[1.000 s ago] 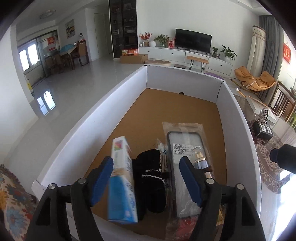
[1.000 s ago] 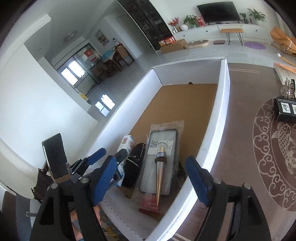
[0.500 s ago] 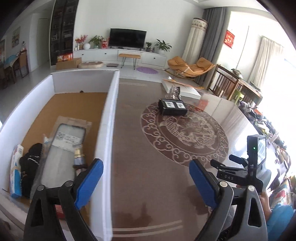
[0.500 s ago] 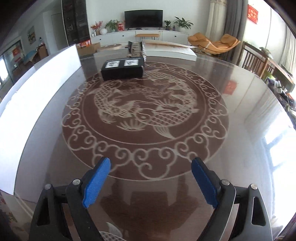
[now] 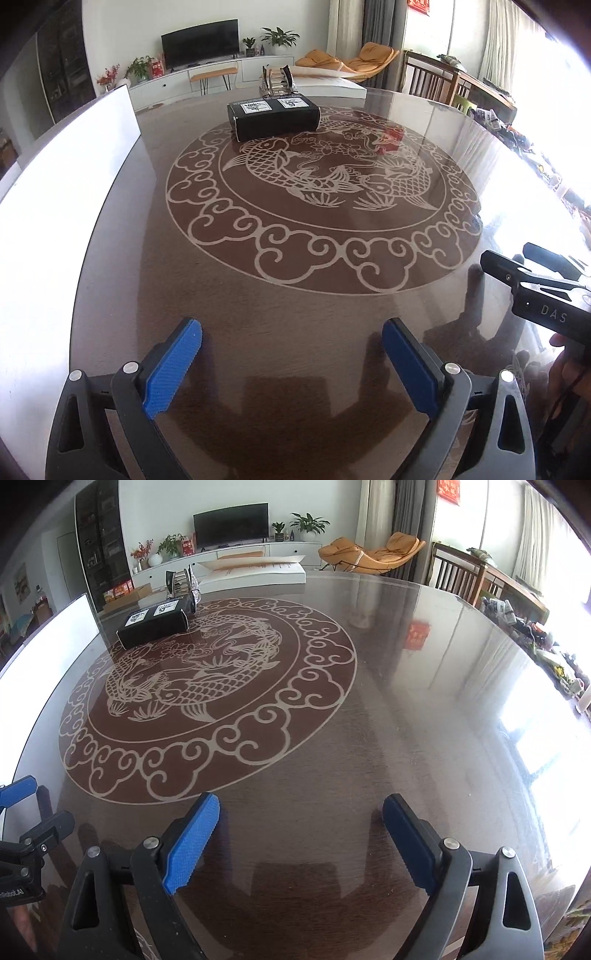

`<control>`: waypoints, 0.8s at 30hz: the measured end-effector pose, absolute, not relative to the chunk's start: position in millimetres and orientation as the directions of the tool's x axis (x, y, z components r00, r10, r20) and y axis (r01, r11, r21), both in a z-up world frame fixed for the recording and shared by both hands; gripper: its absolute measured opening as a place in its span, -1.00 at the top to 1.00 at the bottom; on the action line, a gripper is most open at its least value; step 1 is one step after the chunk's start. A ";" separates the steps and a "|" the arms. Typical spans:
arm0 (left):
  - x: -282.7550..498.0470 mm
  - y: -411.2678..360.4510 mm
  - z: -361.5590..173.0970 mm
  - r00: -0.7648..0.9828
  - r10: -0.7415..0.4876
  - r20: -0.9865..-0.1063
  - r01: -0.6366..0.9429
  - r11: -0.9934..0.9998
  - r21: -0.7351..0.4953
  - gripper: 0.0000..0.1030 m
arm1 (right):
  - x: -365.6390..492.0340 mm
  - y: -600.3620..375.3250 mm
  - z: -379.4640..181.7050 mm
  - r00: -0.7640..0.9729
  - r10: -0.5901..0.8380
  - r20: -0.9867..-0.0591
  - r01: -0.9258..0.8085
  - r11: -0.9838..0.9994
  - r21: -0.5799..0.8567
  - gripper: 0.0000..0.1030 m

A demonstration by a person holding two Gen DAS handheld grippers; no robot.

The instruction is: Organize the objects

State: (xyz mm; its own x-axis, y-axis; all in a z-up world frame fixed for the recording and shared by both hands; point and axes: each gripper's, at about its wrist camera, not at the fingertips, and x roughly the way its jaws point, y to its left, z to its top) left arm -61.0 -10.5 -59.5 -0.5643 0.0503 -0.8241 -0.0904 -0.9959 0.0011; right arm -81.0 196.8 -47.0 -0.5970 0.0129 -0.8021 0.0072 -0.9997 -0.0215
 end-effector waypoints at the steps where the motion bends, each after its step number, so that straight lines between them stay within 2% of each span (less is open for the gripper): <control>1: -62.5 -9.2 -59.1 -0.570 0.047 -0.820 -0.099 -0.995 0.012 -0.94 | -81.5 197.8 -47.1 -0.595 0.011 -0.803 0.005 -1.000 -0.018 -0.79; 10: -70.6 -5.2 -60.8 -0.578 0.047 -0.814 -0.093 -0.996 0.009 -1.00 | -83.0 197.1 -51.7 -0.581 0.013 -0.814 -0.007 -1.000 -0.011 -0.97; 15: -76.6 -4.6 -60.7 -0.574 0.064 -0.817 -0.128 -0.992 0.012 -1.00 | -83.3 196.5 -52.6 -0.577 0.011 -0.817 -0.005 -1.000 -0.010 -1.00; 20: -110.7 -4.0 -58.2 -0.472 0.082 -0.878 -0.188 -0.982 0.010 -1.00 | -83.3 196.2 -52.6 -0.577 0.011 -0.817 -0.005 -1.000 -0.010 -1.00; 24: -145.5 -0.6 -51.7 -0.448 0.078 -0.891 -0.255 -0.966 0.043 -1.00 | -82.9 196.1 -52.7 -0.577 0.010 -0.817 -0.005 -1.000 -0.009 -1.00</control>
State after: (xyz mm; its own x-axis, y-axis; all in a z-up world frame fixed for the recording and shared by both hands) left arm -145.5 -0.6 -51.7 -0.4480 0.0783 -0.8906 -0.2545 -0.9661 0.0431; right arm -82.9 196.1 -52.7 -0.5768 0.0104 -0.8168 -0.0047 -0.9999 -0.0094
